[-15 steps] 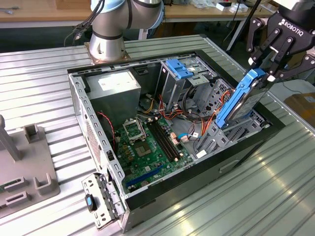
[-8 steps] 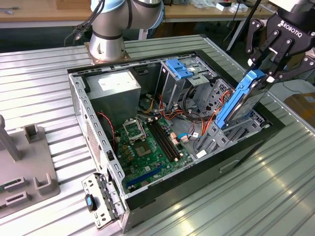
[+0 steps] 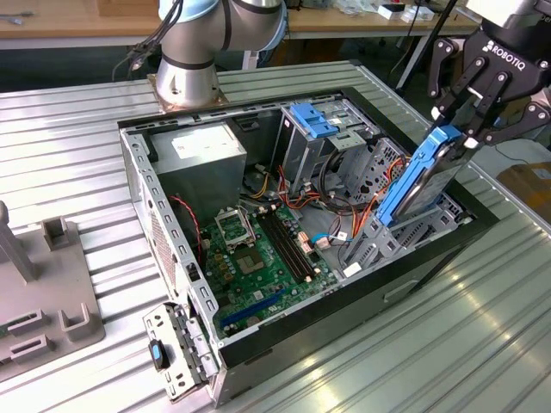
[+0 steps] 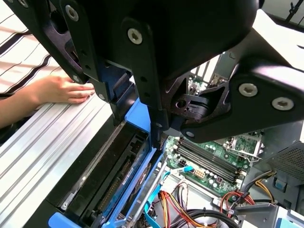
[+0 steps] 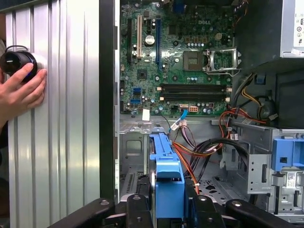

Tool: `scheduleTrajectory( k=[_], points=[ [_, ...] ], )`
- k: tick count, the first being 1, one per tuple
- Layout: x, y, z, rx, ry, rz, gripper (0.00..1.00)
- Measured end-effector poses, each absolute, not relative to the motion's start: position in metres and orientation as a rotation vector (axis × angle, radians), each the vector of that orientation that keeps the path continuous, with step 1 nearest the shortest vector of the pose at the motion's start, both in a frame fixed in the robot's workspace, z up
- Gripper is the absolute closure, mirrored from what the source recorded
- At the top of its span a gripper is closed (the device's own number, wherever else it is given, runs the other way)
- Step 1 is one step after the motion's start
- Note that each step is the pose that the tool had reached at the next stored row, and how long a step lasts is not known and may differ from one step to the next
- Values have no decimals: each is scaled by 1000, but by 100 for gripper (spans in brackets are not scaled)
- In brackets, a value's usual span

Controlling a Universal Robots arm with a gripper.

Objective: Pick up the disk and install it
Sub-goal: 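Pick up the disk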

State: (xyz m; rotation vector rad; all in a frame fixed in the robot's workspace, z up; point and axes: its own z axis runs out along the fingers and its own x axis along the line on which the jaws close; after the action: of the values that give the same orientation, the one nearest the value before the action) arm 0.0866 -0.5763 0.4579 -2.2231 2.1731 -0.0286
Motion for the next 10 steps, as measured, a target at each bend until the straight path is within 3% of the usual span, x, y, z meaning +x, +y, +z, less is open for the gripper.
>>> scheduleTrajectory(
  k=[10],
  points=[
    [86,-581,439,-2223,2164,-34,63]
  ],
)
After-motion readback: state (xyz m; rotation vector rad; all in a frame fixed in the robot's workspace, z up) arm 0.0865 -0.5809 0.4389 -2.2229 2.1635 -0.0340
